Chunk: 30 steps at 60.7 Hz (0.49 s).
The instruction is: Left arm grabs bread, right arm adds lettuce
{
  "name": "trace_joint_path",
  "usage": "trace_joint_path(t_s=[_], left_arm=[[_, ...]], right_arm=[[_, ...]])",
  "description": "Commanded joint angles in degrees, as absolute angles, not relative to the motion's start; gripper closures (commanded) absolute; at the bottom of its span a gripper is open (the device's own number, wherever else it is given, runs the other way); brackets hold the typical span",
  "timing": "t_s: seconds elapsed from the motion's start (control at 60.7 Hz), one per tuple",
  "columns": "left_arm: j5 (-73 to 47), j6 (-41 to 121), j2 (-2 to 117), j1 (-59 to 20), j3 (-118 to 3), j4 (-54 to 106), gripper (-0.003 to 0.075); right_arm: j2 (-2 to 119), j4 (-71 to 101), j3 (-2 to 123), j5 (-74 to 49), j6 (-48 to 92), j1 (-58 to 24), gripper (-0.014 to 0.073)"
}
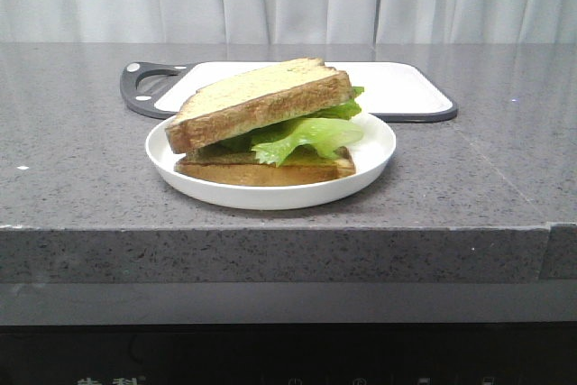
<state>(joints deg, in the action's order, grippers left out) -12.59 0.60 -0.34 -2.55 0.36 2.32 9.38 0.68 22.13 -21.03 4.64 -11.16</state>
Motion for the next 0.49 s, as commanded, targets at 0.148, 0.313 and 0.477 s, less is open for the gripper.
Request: trace_joint_path(t_s=[0.148,0.313,0.477], left_arm=[[-7.43,0.00,-1.40,-2.22,0.61,2.43,0.0739],[-7.43,0.00,-1.40,-2.22,0.61,2.43,0.0739],[-7.43,0.00,-1.40,-2.22,0.61,2.43,0.0739]], right_arm=[[9.69,-2.43,16.76,-8.85,4.91,-9.52,0.0651],[4.88,-0.73,7.26,-6.12,4.91,-3.99,0.0651],[-1.91,2.70,0.00,-6.38,4.86,0.80,0.0651]])
